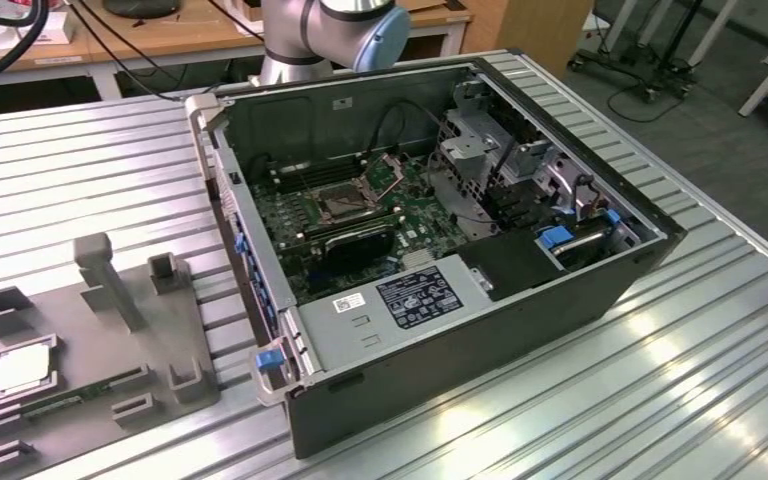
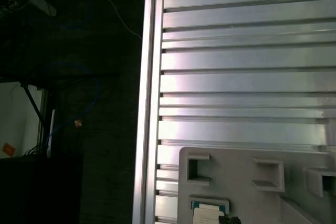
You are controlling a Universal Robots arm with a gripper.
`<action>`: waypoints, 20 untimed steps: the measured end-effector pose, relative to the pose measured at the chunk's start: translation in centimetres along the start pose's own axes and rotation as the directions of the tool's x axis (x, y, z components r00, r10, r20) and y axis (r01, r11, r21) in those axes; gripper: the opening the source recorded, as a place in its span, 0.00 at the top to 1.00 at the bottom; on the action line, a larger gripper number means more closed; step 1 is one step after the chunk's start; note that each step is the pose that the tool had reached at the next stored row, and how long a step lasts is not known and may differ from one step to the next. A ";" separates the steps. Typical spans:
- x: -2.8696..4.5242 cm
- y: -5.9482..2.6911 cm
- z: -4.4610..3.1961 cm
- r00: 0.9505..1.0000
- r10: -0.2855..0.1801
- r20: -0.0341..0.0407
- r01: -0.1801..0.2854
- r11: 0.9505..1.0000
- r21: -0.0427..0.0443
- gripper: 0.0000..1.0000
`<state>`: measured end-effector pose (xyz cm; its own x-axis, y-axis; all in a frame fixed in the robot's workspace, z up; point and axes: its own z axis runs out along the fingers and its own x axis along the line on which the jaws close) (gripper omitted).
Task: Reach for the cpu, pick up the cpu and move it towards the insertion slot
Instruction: 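Reach for the cpu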
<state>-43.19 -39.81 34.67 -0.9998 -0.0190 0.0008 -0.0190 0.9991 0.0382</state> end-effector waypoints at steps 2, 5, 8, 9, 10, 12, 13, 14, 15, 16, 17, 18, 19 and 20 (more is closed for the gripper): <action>0.03 -0.04 0.01 1.000 0.000 0.000 0.000 1.000 0.000 0.89; 0.17 -0.09 0.03 1.000 -0.001 0.000 0.001 1.000 0.000 0.89; 0.75 -0.12 0.10 1.000 -0.001 0.000 0.001 1.000 0.000 0.89; 0.98 -0.11 0.13 1.000 -0.001 0.000 0.001 1.000 0.000 0.89; 1.20 -0.12 0.18 1.000 -0.001 0.000 0.001 1.000 0.000 0.89; 1.40 -0.19 0.24 1.000 -0.001 0.000 0.001 1.000 0.000 0.89; 1.45 -0.24 0.25 1.000 -0.001 0.000 0.001 1.000 0.000 0.89; 1.52 -0.31 0.28 1.000 -0.001 0.000 0.001 1.000 0.000 0.89; 1.59 -0.41 0.32 1.000 -0.001 0.000 0.001 1.000 0.000 0.89; 1.65 -0.52 0.36 1.000 -0.002 0.000 0.002 1.000 0.000 0.89; 1.70 -0.64 0.42 1.000 -0.002 0.000 0.002 1.000 0.000 0.89; 1.74 -0.76 0.46 1.000 -0.002 0.000 0.002 1.000 0.000 0.89; 1.79 -0.90 0.51 1.000 -0.002 0.000 0.002 1.000 0.000 0.89; 1.84 -1.03 0.56 1.000 -0.002 0.000 0.002 1.000 0.000 0.89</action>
<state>-45.00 -40.86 34.08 -0.9998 -0.0210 0.0007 -0.0209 0.9991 0.0382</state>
